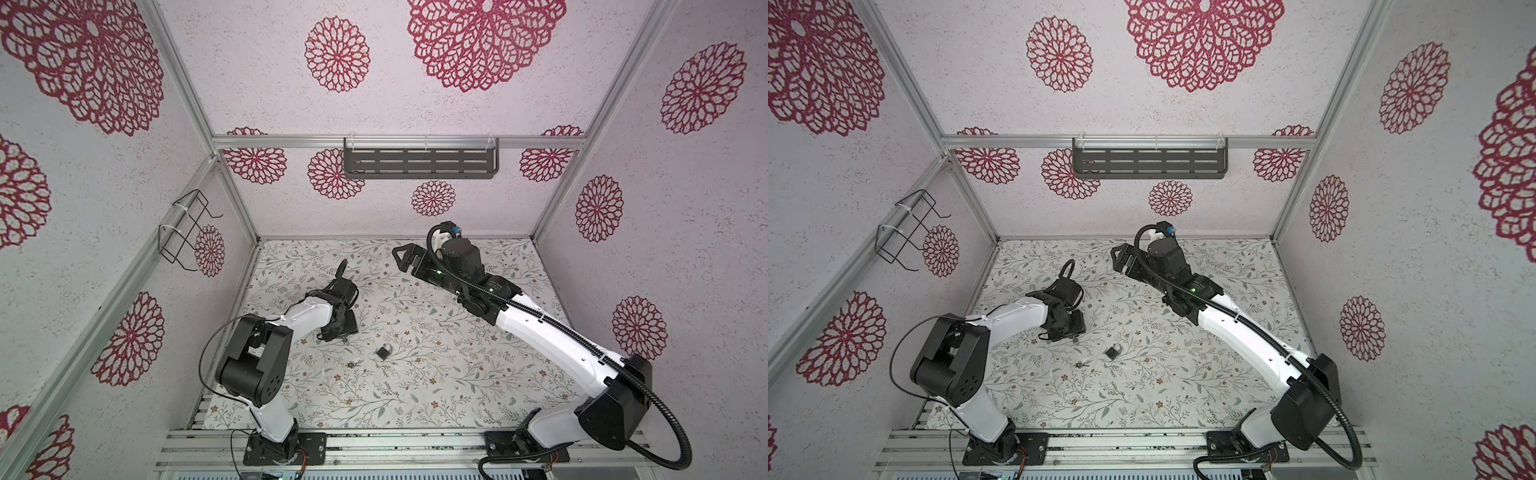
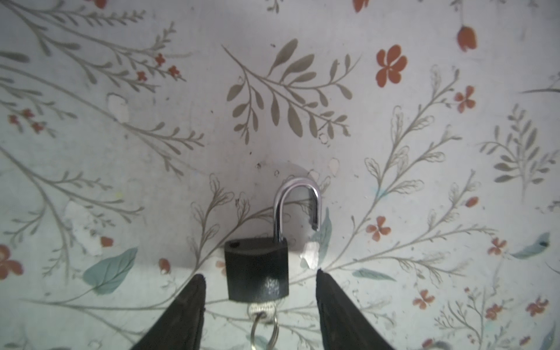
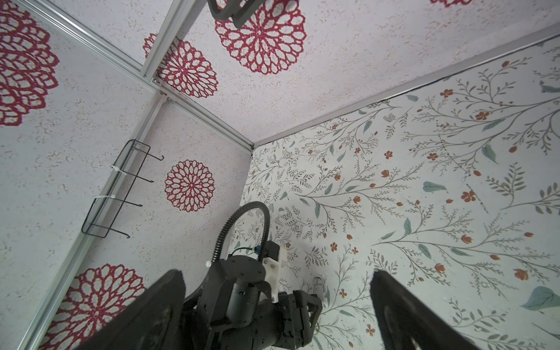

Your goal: Unlock with the key

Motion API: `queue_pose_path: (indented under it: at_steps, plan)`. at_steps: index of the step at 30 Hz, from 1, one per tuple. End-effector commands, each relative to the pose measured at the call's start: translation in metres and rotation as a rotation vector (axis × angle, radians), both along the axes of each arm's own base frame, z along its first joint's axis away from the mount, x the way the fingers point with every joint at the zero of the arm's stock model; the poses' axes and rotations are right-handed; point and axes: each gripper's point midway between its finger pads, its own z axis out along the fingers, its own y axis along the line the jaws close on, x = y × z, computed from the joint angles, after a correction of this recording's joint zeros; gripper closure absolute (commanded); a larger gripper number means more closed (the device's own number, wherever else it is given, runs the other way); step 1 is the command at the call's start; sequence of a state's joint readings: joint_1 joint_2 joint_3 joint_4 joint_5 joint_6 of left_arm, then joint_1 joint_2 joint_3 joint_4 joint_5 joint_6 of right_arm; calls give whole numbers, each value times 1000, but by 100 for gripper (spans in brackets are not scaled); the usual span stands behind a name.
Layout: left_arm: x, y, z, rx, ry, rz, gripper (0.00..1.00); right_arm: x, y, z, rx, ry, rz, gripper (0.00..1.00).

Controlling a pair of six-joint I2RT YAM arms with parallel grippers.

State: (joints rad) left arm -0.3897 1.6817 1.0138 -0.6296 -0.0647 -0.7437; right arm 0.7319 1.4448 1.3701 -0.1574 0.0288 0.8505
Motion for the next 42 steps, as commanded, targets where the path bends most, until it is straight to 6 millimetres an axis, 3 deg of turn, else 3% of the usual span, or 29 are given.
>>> queue_pose_path:
  at_steps: [1, 6, 14, 18, 23, 32, 42]
  plan:
    - [0, 1, 29, -56, -80, 27, 38, -20, -1, -11, -69, -10, 74, 1]
    - [-11, 9, 61, -97, -191, 51, 37, -42, 3, -58, -180, 49, 137, 1]
    - [-31, 17, 107, -218, -355, 91, 35, -91, 43, -131, -364, 134, 377, 10]
    - [-44, 23, 120, -255, -405, 120, 34, -117, 69, -163, -422, 185, 475, 18]
    - [-61, 31, 130, -310, -468, 165, 32, -139, 95, -192, -477, 217, 552, 34]
    - [-83, 49, 141, -318, -542, 207, 27, -156, 140, -222, -487, 254, 634, 48]
    - [-92, 53, 137, -332, -548, 229, 26, -154, 149, -252, -575, 284, 643, 59]
